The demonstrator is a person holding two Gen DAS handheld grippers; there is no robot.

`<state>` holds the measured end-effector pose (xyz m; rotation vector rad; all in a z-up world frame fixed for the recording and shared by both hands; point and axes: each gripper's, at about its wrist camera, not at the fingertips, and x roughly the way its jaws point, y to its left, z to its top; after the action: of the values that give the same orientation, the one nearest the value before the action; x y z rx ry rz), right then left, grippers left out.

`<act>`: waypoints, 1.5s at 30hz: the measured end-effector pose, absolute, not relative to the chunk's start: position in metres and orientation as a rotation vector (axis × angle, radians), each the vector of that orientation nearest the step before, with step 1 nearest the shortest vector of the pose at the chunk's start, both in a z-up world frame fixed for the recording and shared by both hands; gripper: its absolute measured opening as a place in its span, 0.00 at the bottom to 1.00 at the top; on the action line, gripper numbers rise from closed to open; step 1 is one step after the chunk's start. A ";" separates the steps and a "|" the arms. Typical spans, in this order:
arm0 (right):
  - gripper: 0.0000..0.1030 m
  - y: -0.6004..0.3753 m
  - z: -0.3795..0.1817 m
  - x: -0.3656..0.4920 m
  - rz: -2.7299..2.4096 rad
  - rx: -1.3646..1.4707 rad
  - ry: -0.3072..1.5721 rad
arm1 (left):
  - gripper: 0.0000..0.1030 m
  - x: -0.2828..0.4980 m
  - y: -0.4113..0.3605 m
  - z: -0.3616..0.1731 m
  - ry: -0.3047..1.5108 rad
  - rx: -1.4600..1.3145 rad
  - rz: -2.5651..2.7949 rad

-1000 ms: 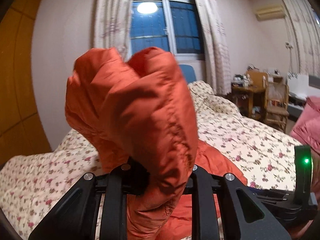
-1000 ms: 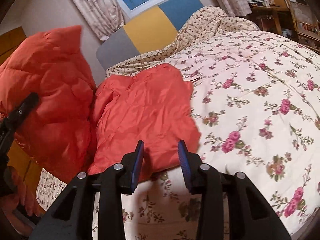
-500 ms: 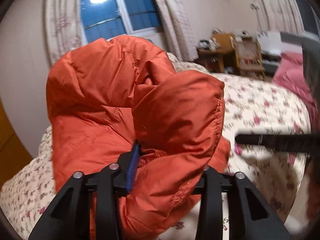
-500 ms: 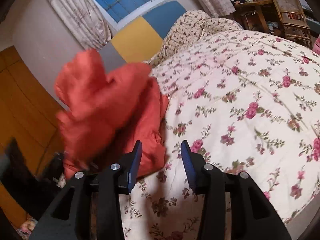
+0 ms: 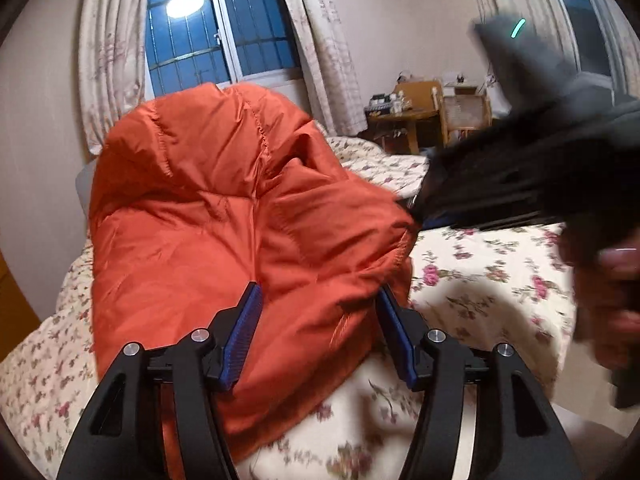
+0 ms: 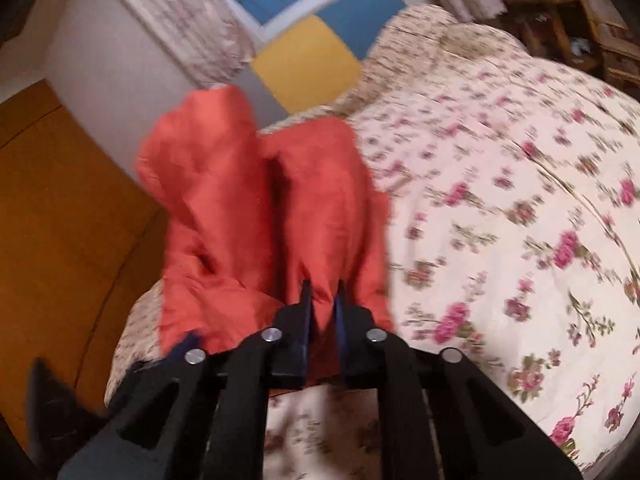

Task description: Fold large clothes

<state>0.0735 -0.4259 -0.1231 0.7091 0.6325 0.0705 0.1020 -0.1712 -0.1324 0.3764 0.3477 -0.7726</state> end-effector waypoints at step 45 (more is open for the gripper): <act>0.19 -0.395 -0.066 0.235 0.061 0.365 0.576 | 0.74 0.258 -0.108 -0.097 0.613 -0.178 -0.413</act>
<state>0.2345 -0.3950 -0.0660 0.3652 0.5764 0.0611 0.2582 -0.1085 -0.0972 -0.1783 0.6126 -0.4133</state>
